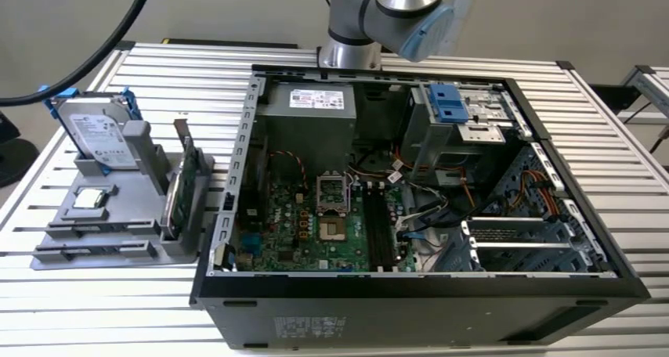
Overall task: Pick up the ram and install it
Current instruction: 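Pick up the ram and move it above insertion slot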
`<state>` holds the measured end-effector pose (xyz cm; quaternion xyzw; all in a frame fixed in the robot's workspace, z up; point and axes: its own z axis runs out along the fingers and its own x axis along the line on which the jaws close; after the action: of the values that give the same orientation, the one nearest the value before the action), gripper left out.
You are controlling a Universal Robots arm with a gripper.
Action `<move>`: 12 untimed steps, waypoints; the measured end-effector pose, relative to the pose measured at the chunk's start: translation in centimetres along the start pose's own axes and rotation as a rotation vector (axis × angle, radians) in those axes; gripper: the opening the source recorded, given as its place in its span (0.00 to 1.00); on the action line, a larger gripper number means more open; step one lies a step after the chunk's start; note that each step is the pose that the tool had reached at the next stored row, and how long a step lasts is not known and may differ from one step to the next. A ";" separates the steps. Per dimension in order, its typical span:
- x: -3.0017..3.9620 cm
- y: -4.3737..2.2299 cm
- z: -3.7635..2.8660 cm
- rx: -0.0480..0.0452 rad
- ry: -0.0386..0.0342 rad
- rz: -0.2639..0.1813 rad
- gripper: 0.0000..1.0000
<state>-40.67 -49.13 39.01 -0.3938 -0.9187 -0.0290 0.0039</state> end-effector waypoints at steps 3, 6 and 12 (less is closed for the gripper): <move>0.00 0.00 0.00 -0.0003 -0.0007 0.013 0.00; 0.00 0.00 0.00 -0.0007 -0.0013 0.025 0.00; 0.00 0.00 0.00 -0.0015 -0.0025 0.050 0.00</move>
<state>-40.67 -49.13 39.01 -0.4165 -0.9087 -0.0291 0.0032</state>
